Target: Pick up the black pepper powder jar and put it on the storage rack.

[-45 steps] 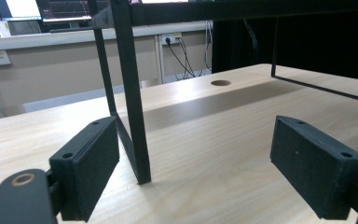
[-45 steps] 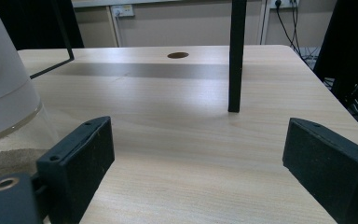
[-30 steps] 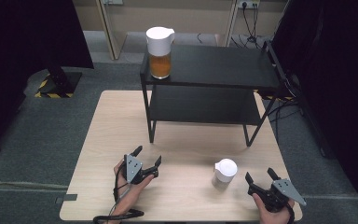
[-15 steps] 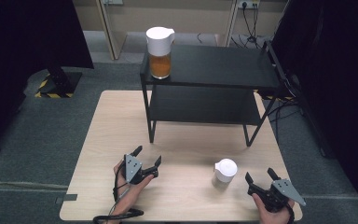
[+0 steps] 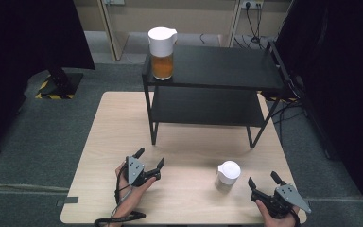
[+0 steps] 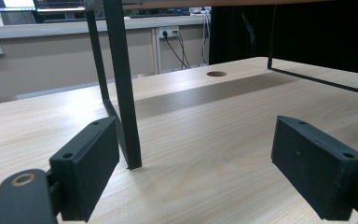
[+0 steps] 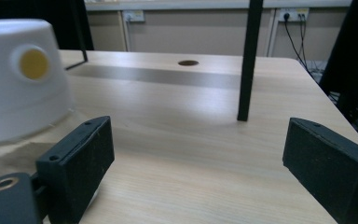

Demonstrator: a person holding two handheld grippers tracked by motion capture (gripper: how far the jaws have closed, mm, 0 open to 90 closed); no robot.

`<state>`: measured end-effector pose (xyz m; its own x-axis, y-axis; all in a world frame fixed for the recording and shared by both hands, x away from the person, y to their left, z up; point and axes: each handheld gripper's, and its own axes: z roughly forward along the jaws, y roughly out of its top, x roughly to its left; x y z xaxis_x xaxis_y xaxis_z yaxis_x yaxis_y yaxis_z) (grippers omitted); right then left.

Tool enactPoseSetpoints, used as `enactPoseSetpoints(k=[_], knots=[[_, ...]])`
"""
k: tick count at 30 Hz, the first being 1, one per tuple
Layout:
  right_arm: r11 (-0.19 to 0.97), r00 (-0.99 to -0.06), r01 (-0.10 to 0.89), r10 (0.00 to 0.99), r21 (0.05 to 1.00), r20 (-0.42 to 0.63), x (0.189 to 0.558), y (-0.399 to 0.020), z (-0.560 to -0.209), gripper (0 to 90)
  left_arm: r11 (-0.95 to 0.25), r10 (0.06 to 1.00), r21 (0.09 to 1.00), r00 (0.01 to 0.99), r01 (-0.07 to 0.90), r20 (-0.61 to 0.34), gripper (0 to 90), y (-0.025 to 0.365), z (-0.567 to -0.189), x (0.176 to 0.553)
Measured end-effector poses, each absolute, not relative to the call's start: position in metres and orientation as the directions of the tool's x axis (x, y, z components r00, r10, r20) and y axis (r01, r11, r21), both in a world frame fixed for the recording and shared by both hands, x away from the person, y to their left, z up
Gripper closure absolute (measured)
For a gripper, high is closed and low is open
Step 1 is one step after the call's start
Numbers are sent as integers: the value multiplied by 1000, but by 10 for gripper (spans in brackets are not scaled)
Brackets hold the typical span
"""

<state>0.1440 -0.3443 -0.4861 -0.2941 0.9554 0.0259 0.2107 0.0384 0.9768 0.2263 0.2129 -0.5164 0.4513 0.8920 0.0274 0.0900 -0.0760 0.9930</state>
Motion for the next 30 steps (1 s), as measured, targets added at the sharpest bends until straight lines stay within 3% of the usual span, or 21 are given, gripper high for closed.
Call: enactPoseSetpoints(k=[10, 30], knots=[[119, -447, 217, 894, 969, -10, 147, -348, -475, 89, -78, 891, 993, 452, 91, 28, 145, 213, -516, 227], [172, -591, 188, 806, 967, -29, 170, -324, -470, 120, -78, 890, 993, 454, 91, 28, 145, 213, -516, 227]])
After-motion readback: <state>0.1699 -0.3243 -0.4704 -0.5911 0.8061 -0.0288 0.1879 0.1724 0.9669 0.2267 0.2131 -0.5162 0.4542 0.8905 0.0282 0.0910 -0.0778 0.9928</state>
